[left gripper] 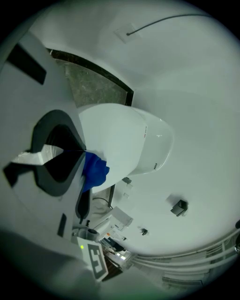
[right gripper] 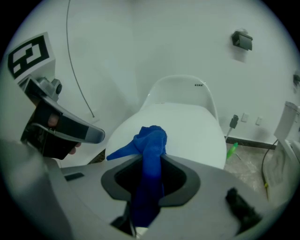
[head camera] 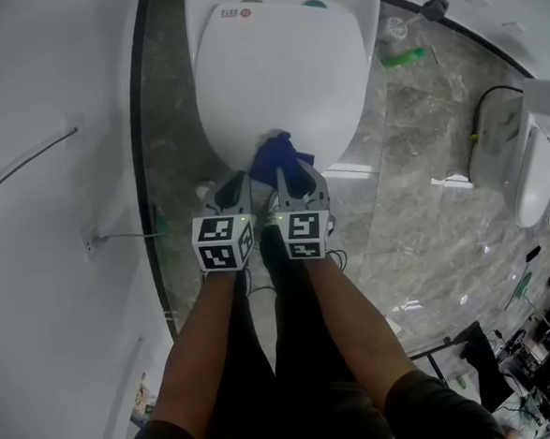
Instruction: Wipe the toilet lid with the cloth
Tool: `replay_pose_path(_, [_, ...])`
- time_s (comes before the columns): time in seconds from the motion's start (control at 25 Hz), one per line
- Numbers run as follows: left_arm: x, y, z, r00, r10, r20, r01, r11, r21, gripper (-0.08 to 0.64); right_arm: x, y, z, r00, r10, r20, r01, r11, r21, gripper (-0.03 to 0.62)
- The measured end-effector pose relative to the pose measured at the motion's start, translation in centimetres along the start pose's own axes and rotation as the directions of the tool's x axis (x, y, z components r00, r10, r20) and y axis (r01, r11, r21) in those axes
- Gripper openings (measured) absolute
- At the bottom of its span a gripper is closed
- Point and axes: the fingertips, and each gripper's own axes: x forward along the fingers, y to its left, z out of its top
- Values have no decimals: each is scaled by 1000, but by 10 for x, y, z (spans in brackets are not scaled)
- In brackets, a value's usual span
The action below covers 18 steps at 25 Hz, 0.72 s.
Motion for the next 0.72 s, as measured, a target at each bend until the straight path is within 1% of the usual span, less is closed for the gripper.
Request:
replay_pose_path(0.16, [15,-31,-4,998,-57,-39,57,998,14,12,-16,-32,-17,998,-63,-11,63,996,65,95])
replay_pose_path(0.32, [26,-57,-12,990,-122,-73,121,992,-23,12,-28,-63,-34,991,-133,-23,134,982,135,95])
replay_pose_path(0.4, [28,-68,-18,987,-139,-82,137,990,-31,12,-32,-74,-44,986,-161,-37,165,973,161,96])
replay_pose_path(0.52, [32,-87,-28,981,-164,-101,163,987,-13,12,-36,-90,-56,980,-186,-64,195,962,192,95])
replay_pose_path(0.6, [32,-103,-35,975,-187,-120,189,982,6,12,-40,-98,-61,978,-189,-89,204,958,201,97])
replay_pose_path(0.64, [29,-111,-37,972,-200,-126,204,979,19,12,-43,-101,-61,977,-189,-94,205,958,201,97])
replay_pose_path(0.72, [21,-124,-37,965,-226,-131,234,971,49,12,-56,-104,-51,979,-192,-75,203,960,194,97])
